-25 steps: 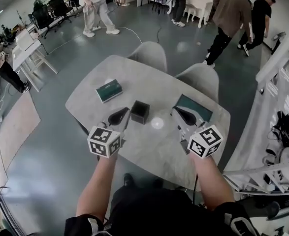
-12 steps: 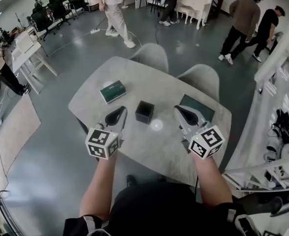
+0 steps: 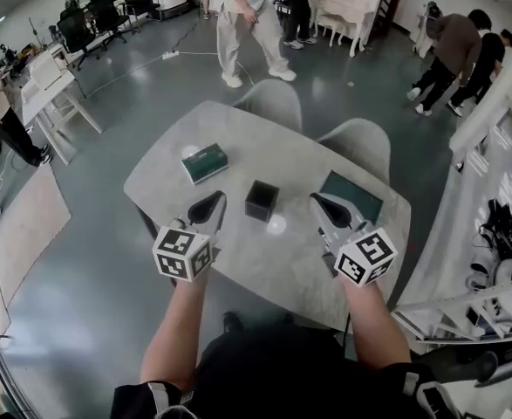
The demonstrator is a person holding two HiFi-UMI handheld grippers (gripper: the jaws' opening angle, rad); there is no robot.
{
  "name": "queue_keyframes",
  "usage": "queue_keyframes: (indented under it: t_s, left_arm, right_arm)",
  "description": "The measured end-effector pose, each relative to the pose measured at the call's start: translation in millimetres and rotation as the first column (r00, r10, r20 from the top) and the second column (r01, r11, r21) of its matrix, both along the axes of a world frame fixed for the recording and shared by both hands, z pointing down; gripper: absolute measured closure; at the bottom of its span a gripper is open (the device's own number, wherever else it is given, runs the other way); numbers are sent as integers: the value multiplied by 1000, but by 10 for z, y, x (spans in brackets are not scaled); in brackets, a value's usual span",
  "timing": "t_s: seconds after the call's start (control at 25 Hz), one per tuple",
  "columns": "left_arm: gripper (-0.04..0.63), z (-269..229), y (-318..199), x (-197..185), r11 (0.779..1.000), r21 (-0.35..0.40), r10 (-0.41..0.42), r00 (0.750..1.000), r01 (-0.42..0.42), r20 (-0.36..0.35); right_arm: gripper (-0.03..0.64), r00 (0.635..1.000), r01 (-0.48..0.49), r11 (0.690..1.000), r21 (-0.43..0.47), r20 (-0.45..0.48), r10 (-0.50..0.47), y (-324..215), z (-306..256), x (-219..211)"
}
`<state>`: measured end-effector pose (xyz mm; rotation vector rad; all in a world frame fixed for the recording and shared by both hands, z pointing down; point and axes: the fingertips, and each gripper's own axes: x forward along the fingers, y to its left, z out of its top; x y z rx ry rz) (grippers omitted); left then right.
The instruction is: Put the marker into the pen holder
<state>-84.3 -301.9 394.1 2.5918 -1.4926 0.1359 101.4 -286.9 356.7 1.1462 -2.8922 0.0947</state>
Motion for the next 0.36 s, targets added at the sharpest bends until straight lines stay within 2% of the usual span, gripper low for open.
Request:
queue_keyframes:
  t_s: [0.36]
  left_arm:
    - [569,-2,72,44,1000,6,18,1000,-18,17]
  right_arm:
    - [615,1000,0,1000,2,9,0,28,-4,-45]
